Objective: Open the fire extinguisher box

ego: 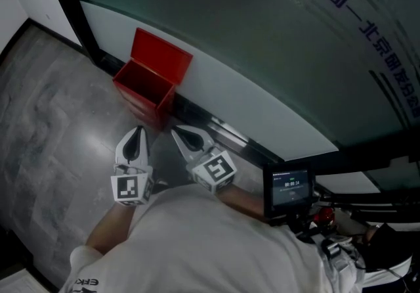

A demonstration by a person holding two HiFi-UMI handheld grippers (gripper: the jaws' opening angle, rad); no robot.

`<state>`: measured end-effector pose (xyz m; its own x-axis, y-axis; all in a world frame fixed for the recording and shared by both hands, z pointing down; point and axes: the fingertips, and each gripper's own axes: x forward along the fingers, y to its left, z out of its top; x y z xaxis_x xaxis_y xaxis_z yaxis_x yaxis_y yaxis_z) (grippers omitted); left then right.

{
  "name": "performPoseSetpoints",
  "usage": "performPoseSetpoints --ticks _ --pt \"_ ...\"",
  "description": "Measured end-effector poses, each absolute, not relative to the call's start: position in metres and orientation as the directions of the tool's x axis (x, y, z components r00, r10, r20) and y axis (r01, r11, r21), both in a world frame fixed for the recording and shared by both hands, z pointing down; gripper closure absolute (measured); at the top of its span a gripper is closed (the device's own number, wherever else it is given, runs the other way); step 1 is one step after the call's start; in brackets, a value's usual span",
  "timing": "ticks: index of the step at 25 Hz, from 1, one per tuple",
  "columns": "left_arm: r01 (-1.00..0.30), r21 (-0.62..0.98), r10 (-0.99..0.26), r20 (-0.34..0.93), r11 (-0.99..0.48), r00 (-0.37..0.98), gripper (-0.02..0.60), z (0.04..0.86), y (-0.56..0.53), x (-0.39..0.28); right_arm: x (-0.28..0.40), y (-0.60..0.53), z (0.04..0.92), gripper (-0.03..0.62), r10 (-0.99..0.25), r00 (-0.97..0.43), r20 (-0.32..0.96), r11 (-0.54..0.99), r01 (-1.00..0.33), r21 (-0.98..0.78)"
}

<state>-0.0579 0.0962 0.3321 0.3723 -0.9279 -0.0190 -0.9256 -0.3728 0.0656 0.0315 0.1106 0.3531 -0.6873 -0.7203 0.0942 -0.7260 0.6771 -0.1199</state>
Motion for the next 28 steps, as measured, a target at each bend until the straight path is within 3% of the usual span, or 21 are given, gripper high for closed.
performPoseSetpoints --ticks 28 --pt "-0.916 0.082 -0.919 -0.007 -0.394 0.395 0.578 0.344 0.067 -0.058 0.022 0.076 0.348 0.583 -0.725 -0.682 0.090 0.677 -0.731 -0.089"
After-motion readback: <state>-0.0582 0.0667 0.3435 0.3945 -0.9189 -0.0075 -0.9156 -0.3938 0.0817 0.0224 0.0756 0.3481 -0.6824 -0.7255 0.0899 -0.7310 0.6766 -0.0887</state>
